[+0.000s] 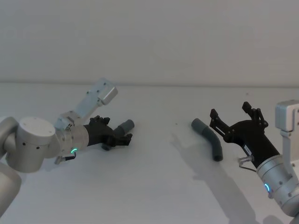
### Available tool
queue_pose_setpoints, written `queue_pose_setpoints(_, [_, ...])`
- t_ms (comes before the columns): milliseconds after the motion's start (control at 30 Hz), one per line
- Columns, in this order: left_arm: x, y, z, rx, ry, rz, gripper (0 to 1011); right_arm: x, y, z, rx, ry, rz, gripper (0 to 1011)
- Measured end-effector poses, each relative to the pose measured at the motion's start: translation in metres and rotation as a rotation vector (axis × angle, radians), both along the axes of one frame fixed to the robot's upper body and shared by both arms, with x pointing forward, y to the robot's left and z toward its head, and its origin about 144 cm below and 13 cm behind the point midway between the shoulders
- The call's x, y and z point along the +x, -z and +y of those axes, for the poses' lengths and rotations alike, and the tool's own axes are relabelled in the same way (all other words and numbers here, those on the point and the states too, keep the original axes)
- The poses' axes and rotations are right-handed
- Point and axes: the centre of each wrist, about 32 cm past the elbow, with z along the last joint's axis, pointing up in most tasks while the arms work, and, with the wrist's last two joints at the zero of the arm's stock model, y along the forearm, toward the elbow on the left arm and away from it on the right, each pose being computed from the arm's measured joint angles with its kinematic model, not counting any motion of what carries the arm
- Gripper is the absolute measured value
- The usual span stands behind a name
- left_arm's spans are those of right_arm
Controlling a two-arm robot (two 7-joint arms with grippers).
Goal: Use both hands to pick up one end of the pipe from the table, align the ends, and insert them.
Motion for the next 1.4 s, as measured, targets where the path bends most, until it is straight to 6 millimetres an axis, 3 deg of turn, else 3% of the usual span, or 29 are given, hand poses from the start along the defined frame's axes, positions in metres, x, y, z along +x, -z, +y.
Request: queue_pose_setpoints(1400, [0.010,-0.002,-0.007,0.001,-0.009,0.072,1001,0.000,0.000,0.000,0.000,0.000,0.000,1003])
